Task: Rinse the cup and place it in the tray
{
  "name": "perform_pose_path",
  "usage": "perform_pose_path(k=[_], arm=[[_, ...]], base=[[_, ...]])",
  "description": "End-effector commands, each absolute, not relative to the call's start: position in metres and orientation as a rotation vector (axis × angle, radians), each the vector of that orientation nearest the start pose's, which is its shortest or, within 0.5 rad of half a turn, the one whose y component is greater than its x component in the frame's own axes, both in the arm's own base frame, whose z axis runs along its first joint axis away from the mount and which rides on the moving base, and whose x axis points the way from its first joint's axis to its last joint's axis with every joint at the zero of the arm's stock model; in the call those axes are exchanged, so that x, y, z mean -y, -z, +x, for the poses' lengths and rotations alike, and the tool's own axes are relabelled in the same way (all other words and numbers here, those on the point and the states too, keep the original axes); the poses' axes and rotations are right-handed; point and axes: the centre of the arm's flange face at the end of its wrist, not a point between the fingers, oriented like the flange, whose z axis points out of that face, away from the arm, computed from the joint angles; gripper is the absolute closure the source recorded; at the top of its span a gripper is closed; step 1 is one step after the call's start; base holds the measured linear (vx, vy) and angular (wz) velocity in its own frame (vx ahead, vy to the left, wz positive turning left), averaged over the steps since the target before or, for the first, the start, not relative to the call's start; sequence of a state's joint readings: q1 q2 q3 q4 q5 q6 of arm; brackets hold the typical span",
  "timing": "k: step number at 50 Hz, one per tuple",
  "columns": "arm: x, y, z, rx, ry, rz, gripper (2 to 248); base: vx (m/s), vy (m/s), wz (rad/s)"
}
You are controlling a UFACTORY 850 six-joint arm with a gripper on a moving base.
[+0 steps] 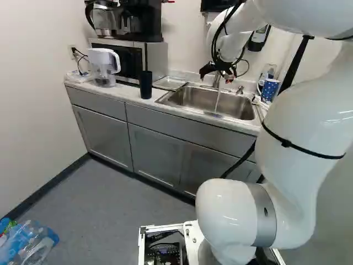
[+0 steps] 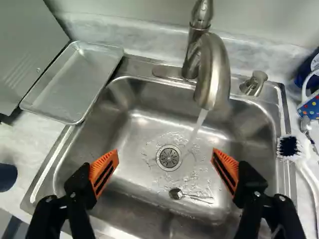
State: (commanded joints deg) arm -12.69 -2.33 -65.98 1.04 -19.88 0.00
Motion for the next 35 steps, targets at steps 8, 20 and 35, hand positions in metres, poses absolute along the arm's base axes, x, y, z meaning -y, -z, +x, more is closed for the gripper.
perform_pose_path(k=[8,20,35], arm=[[0.102,-0.634,0.513,-0.314,1.190,-2.957,3],[0.082,-0.634,0.512,-0.257,1.186,-2.949,3],[0.057,-0.634,0.511,-0.186,1.181,-2.937,3]], base=[[0.000,0.000,0.000],[0.000,0.000,0.000],[0.000,0.000,0.000]])
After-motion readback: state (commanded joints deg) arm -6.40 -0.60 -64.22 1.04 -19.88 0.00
